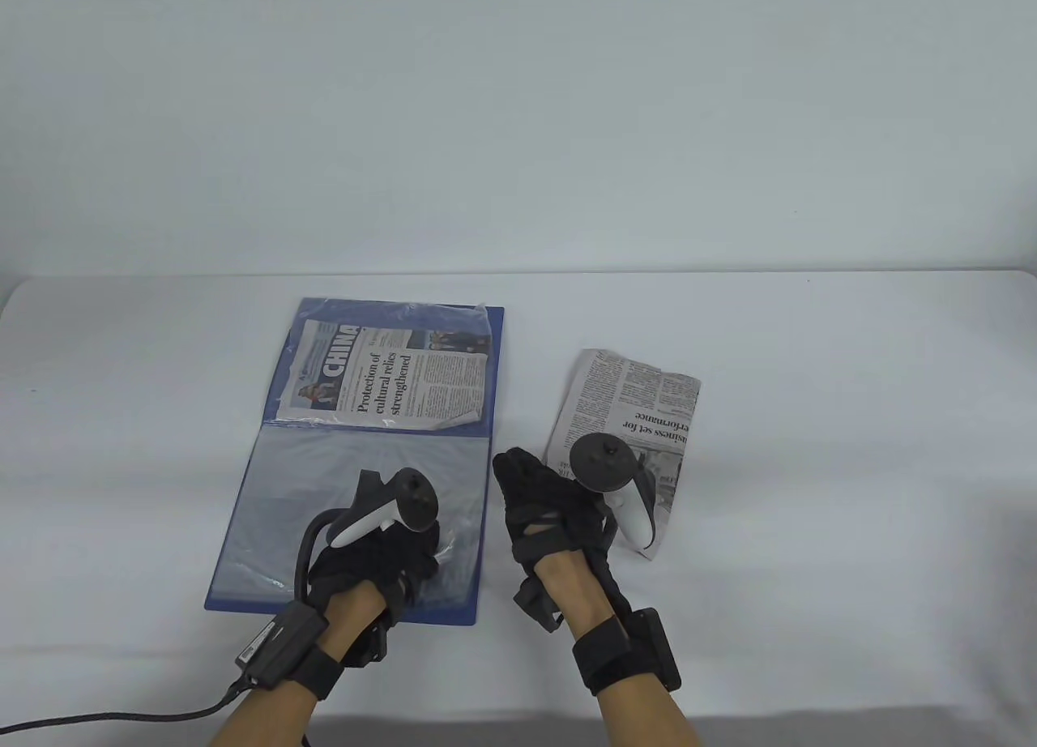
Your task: Insert newspapers into folder
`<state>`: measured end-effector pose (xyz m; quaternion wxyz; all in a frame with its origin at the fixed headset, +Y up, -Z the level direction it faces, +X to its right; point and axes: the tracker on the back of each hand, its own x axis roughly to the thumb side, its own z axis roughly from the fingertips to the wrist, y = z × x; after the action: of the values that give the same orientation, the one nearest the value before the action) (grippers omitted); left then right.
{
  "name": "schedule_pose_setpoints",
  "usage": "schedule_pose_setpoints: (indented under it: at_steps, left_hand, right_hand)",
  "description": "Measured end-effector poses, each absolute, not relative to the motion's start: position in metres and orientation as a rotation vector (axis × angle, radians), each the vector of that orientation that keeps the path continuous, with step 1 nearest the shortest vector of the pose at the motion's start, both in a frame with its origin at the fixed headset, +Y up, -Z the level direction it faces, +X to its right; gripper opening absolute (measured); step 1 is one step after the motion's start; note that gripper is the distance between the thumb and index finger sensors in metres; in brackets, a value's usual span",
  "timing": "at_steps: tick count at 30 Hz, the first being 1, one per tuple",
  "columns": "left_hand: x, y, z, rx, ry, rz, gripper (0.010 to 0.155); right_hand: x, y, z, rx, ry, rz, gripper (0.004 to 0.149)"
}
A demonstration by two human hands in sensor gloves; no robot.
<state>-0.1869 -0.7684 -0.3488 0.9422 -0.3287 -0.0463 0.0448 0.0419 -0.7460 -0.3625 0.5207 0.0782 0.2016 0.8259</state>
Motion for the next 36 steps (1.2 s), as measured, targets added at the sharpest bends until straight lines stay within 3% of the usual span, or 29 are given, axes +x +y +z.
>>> schedule_pose_setpoints:
  at_steps: [10,14,19,24,30,36]
  left_hand:
    - [-0.202,-0.759,-0.35,-0.625,-0.051,0.167,0.042]
    - [-0.216,-0.748,-0.353,-0.626,-0.066,0.356,0.041]
    - [-0.228,-0.744,-0.353,-0.625,-0.095,0.531,0.041]
    - [-0.228,-0.741,-0.352,-0.622,-0.105,0.548,0.041]
    - [-0.225,-0.741,-0.352,-0.627,-0.105,0.526,0.041]
    - [-0.224,-0.745,-0.353,-0.649,-0.1,0.533,0.042]
  right_hand:
    - [0.033,-0.755,-0.359,0.202,0.562,2.036,0.072]
    - [0.024,-0.758,-0.356,0.189,0.557,2.051,0.072]
    - [0.004,-0.759,-0.358,0.165,0.607,1.994,0.061]
    - [-0.016,-0.752,-0.366,0.134,0.671,2.062,0.07]
    - [-0.028,-0.764,-0.375,0.168,0.772,1.979,0.043]
    - [-0.023,-0.76,-0.375,0.175,0.712,2.077,0.039]
